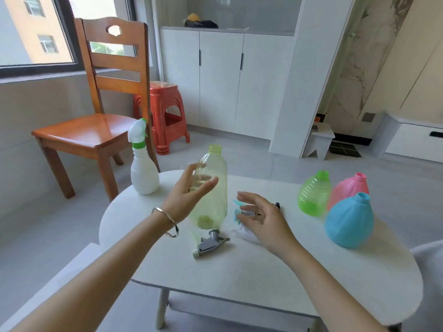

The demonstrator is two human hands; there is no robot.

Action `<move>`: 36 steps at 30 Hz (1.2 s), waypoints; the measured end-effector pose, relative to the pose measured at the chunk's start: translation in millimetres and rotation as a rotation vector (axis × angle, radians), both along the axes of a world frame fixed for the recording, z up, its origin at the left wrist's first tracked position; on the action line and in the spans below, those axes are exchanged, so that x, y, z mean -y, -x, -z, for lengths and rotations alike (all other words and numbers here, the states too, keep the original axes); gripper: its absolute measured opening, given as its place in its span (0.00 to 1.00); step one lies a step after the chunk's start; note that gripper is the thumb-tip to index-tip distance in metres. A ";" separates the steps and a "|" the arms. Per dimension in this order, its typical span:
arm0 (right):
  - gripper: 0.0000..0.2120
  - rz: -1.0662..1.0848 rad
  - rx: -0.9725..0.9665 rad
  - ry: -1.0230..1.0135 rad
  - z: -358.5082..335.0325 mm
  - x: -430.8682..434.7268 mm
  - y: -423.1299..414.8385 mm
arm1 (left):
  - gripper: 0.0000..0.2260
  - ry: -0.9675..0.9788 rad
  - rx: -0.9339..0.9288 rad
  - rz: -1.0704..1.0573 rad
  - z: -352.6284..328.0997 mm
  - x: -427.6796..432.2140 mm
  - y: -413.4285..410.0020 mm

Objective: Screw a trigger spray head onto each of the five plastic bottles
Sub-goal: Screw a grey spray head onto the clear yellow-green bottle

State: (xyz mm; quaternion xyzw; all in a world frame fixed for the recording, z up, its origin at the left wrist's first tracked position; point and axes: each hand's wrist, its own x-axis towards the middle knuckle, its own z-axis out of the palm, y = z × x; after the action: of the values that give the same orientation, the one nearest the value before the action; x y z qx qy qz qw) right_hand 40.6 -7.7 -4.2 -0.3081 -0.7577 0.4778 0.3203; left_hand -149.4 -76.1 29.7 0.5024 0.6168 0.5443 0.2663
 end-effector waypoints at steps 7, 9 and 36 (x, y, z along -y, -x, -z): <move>0.21 -0.172 0.462 -0.187 23.3 8.2 33.4 | 0.30 -0.017 0.041 -0.123 27.3 43.5 49.4; 0.23 -0.211 0.555 -0.248 26.7 6.7 39.5 | 0.33 -0.015 0.047 -0.139 37.0 50.1 58.9; 0.16 -0.135 -0.364 0.567 -13.0 -0.6 59.6 | 0.32 -0.085 -0.091 -0.293 61.9 54.7 85.5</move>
State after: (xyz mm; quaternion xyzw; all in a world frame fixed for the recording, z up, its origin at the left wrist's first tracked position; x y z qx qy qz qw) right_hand -19.0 -7.1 8.7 -0.2435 -0.5440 0.7367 0.3195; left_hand -234.9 -130.9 -32.2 0.4423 0.6713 0.5794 0.1343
